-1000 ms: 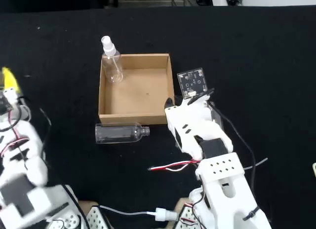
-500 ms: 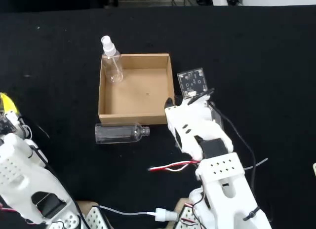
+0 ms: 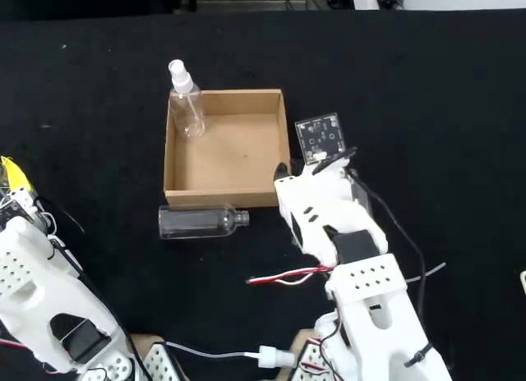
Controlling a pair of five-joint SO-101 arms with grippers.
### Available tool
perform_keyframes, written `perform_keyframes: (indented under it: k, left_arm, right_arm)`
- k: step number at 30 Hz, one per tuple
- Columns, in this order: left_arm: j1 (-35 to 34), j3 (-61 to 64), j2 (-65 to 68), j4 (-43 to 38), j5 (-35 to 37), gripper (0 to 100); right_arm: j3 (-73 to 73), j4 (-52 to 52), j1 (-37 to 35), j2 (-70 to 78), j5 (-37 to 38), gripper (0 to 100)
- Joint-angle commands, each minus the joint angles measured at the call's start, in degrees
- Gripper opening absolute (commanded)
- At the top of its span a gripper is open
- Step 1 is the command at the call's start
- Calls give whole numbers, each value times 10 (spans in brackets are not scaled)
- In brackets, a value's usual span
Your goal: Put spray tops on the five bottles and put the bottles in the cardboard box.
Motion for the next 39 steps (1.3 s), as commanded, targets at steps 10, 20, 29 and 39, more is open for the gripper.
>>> perform_keyframes:
  k: [10, 20, 29, 39]
  left_arm:
    - [-7, 8, -30, -3, -3, 252]
    - [-6, 22, -74, -18, -3, 256]
    - [-7, 23, -135, 37, -6, 257]
    - [-15, 20, -190, 164, 33, 257]
  right_arm:
    - [-2, -14, 7, -15, 2, 39]
    - [-2, -14, 6, -15, 4, 39]
    - [-2, -14, 6, -15, 4, 39]
    - [-2, -13, 6, -15, 2, 39]
